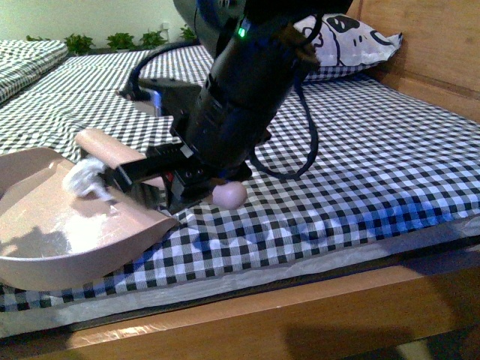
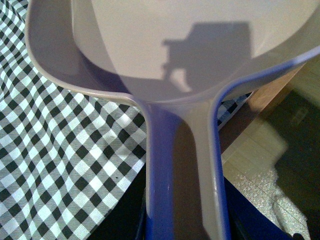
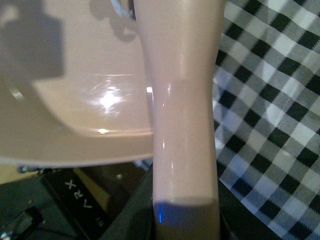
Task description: Clean up trash
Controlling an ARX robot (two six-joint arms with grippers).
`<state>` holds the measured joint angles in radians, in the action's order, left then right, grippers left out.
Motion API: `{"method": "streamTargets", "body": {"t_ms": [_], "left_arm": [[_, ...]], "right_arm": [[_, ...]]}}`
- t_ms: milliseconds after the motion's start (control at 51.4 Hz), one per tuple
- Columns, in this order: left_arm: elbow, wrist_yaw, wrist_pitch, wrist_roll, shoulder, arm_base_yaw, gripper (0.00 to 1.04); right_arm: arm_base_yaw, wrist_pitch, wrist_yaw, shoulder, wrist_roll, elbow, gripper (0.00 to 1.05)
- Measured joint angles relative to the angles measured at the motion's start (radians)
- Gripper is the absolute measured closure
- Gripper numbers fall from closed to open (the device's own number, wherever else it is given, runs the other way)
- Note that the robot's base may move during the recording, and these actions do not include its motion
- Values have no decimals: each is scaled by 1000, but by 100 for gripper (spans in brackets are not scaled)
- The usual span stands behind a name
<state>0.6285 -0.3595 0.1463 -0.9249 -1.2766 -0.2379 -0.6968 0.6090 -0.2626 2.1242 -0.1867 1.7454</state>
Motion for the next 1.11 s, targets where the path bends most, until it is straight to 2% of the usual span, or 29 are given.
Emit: {"method": "streamTargets", "body": {"t_ms": [175,311,408,505,583,642,719,836,933,1108], "left_arm": [[0,0,0,-1,0,0,79],[0,0,0,-2,0,0,79],[0,0,0,-2,0,0,79],[0,-5,-1,2,0,0,79],[-50,-156,-157,117,7,-24,79],[-67,-175,-256,232,31,-27,79],[-71,-146,-335,355,63,-36,79],[-71,-48,-419,566,125,-69,79],[-70,33,-426,673,163,-85,79],[-70,155,-383,772,297,-82,79]], "right_arm": [[24,-4,-28,-111,-51,-48,86],[69,-39,-2,-174,-58,-96,86],[113,-129,65,-216,-39,-162,86],[148,-240,88,-263,2,-233,86],[207,-366,81,-378,68,-347,86],[257,-417,72,-473,110,-418,86],[315,-467,47,-576,151,-494,86],[436,-489,-11,-756,228,-606,86],[521,-470,-81,-885,273,-675,86],[616,-434,-179,-1075,315,-745,86]]}}
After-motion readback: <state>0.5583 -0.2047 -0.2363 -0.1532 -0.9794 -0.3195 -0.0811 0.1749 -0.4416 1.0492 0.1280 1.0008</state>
